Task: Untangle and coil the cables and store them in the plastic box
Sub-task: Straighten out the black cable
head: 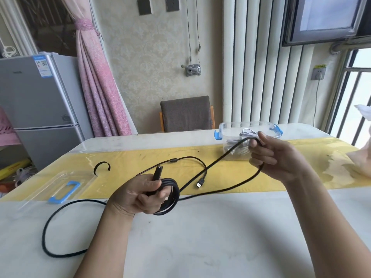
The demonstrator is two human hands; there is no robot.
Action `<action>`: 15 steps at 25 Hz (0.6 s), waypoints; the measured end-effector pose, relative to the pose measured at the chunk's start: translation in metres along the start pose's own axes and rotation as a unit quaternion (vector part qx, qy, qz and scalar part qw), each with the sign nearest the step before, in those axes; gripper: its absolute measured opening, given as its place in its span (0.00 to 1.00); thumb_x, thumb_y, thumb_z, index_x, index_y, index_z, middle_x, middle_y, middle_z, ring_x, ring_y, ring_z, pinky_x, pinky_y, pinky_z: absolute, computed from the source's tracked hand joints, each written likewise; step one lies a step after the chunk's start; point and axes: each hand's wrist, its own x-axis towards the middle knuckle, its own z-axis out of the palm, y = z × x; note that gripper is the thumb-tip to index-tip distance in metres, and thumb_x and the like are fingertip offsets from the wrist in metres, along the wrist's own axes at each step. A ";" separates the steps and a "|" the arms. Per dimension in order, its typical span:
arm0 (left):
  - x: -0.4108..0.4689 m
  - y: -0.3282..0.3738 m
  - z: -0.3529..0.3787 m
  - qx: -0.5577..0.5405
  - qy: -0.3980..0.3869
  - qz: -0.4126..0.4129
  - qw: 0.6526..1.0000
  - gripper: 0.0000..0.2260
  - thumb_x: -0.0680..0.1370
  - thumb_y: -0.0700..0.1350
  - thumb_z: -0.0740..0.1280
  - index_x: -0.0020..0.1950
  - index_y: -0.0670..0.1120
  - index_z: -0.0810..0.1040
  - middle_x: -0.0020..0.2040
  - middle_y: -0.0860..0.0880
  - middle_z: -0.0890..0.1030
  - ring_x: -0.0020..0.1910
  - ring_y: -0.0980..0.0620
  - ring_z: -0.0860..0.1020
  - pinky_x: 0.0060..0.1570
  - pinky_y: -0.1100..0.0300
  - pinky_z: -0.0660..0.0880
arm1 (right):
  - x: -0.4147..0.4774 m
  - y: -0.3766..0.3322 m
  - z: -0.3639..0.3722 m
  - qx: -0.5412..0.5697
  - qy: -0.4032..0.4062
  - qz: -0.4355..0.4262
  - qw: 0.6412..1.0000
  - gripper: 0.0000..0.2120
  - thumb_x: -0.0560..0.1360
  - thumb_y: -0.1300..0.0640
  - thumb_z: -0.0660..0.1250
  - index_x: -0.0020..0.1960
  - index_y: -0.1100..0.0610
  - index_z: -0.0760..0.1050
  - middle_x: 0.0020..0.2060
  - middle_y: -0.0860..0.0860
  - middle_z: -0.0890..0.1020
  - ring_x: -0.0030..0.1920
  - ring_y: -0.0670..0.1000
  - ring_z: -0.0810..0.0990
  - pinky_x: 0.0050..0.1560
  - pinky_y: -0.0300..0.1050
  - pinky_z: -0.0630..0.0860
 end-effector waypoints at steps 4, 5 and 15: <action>0.004 -0.002 -0.009 0.020 0.116 -0.030 0.993 0.09 0.79 0.49 0.63 0.47 0.45 0.77 0.27 0.57 0.64 0.23 0.60 0.60 0.24 0.70 0.60 | 0.005 0.006 0.006 0.085 0.048 0.010 0.995 0.14 0.67 0.57 0.68 0.49 0.63 0.83 0.21 0.45 0.63 0.22 0.44 0.49 0.16 0.32 0.54; 0.007 -0.004 -0.009 0.045 0.158 -0.047 0.985 0.09 0.77 0.51 0.67 0.44 0.46 0.76 0.27 0.57 0.64 0.22 0.61 0.60 0.23 0.70 0.60 | 0.007 0.009 0.012 0.082 0.064 0.004 0.995 0.14 0.67 0.57 0.66 0.48 0.63 0.83 0.20 0.44 0.64 0.22 0.44 0.49 0.16 0.32 0.53; 0.046 -0.020 -0.008 0.023 0.377 -0.021 0.926 0.12 0.77 0.52 0.57 0.46 0.43 0.69 0.30 0.51 0.67 0.26 0.54 0.65 0.31 0.62 0.64 | 0.013 0.041 0.072 -0.078 -0.042 -0.024 0.996 0.16 0.77 0.58 0.58 0.60 0.62 0.78 0.25 0.48 0.68 0.23 0.43 0.55 0.23 0.34 0.51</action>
